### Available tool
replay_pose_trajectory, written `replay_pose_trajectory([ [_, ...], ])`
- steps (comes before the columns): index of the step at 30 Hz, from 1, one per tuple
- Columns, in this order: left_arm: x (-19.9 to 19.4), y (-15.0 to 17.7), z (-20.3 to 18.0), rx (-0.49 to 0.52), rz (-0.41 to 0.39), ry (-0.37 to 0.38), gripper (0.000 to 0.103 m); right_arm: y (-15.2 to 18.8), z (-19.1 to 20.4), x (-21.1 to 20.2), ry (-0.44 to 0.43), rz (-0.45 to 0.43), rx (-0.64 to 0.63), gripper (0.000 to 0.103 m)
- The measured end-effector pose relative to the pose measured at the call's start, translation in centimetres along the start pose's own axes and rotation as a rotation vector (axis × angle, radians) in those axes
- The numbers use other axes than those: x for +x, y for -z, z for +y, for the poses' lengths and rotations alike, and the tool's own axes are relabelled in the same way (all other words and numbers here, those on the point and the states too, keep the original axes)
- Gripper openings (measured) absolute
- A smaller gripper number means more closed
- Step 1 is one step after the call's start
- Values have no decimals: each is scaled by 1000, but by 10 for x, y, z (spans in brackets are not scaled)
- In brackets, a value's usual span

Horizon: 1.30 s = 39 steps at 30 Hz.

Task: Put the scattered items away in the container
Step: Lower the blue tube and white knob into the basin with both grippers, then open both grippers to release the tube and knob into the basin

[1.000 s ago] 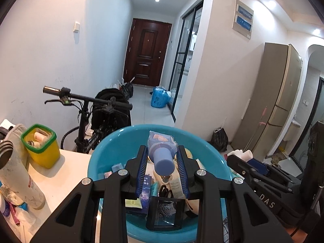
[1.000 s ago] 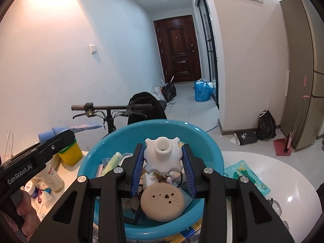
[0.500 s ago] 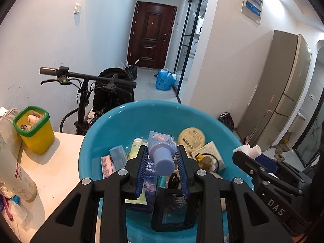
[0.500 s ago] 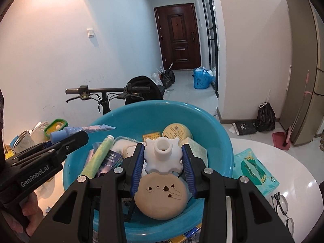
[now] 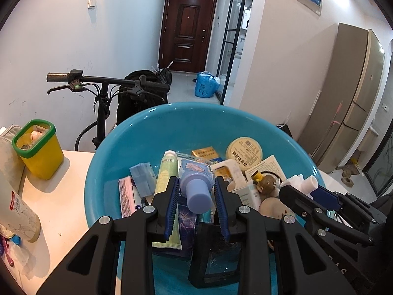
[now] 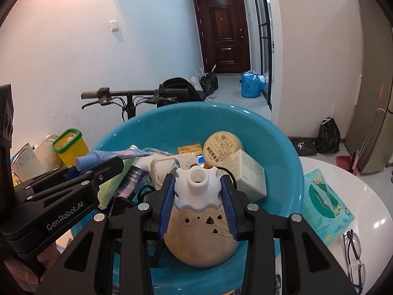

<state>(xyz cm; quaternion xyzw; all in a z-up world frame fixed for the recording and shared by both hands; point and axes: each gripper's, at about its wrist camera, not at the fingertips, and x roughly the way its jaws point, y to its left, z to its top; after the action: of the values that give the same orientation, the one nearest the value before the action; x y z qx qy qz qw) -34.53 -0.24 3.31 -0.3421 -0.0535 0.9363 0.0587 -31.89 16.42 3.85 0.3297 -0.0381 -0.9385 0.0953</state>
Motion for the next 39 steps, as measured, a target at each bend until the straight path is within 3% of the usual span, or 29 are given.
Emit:
replay_pose_trajectory([
  [13, 16, 8, 2, 6, 52, 8, 32, 8, -6, 19, -6, 60, 22, 36],
  [16, 16, 8, 3, -4, 47, 20, 49, 8, -8, 20, -1, 61, 25, 36],
  [18, 14, 7, 2, -5, 36, 13, 71, 8, -10, 20, -2, 60, 30, 36],
  [19, 13, 7, 3, -6, 31, 3, 74, 8, -11, 21, -1, 61, 32, 36],
  [24, 10, 3, 14, -48, 27, -24, 80, 8, -14, 23, -4, 68, 49, 36],
  [33, -8, -6, 32, -108, -34, -63, 80, 9, -11, 24, -6, 77, 40, 37],
  [35, -17, -9, 32, -113, -57, -70, 80, 9, -11, 25, -1, 78, 38, 40],
  [37, -27, -11, 31, -115, -85, -78, 80, 9, -12, 24, 15, 70, 45, 55],
  [39, -42, -14, 28, -111, -128, -86, 84, 8, -14, 21, 22, 56, 53, 62],
])
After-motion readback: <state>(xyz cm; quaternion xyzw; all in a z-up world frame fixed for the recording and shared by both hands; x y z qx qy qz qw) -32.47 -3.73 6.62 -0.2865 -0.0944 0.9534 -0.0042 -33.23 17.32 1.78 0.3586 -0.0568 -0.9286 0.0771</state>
